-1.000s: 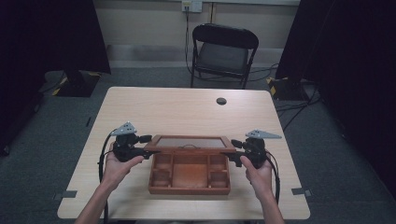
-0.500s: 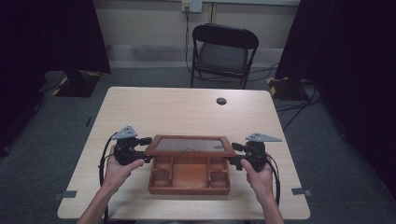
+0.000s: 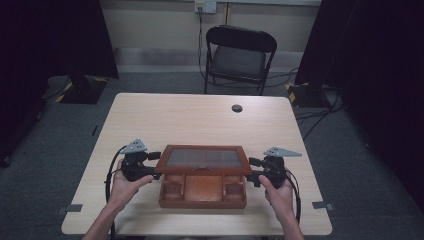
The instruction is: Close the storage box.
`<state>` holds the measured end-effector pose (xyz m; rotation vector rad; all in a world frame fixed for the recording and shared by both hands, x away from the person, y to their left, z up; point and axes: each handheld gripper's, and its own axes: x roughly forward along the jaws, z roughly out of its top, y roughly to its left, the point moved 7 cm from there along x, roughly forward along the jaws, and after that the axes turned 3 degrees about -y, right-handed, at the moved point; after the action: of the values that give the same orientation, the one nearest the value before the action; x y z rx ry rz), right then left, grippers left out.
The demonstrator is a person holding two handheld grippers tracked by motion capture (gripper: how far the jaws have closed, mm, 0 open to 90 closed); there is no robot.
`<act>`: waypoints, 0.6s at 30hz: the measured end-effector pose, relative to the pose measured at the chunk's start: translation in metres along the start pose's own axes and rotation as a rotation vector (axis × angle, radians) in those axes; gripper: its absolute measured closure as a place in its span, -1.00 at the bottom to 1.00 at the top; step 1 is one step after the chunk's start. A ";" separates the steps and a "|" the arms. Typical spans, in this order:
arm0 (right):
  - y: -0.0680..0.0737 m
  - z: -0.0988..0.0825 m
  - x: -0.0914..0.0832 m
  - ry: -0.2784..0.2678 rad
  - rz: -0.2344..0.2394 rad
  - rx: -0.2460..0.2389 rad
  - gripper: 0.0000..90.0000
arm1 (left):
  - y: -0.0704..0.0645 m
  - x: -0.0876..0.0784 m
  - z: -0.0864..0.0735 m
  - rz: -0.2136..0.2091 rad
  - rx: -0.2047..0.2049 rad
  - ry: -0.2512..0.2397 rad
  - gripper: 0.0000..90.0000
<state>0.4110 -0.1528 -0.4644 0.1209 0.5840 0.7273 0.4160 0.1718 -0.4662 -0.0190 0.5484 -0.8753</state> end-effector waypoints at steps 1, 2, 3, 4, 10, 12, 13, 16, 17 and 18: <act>-0.001 -0.001 0.000 0.002 -0.004 -0.001 -0.32 | 0.000 0.001 -0.001 0.000 -0.004 -0.003 -0.52; -0.001 -0.001 0.000 0.004 -0.007 -0.001 -0.32 | 0.000 0.001 -0.001 0.000 -0.004 -0.003 -0.52; -0.002 -0.002 0.000 0.010 -0.003 0.003 -0.33 | 0.001 0.001 -0.002 0.001 -0.006 0.002 -0.53; -0.002 -0.004 0.001 0.021 0.000 0.006 -0.33 | 0.001 0.001 -0.003 0.000 -0.003 0.005 -0.53; -0.004 -0.008 0.003 0.033 -0.004 0.005 -0.33 | 0.002 0.001 -0.006 0.007 -0.005 0.010 -0.54; -0.005 -0.009 0.002 0.036 -0.008 0.006 -0.33 | 0.003 0.002 -0.007 0.004 -0.008 0.009 -0.54; -0.005 -0.009 0.002 0.036 -0.008 0.006 -0.33 | 0.003 0.002 -0.007 0.004 -0.008 0.009 -0.54; -0.009 -0.011 0.001 0.044 -0.019 0.006 -0.33 | 0.003 0.002 -0.009 0.006 -0.003 0.008 -0.55; -0.009 -0.011 0.001 0.044 -0.019 0.006 -0.33 | 0.003 0.001 -0.009 0.007 -0.003 0.008 -0.55; -0.010 -0.012 0.001 0.047 -0.023 0.012 -0.33 | 0.003 0.001 -0.009 0.007 -0.006 0.009 -0.55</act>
<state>0.4110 -0.1613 -0.4776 0.1084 0.6342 0.7060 0.4143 0.1744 -0.4754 -0.0181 0.5593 -0.8670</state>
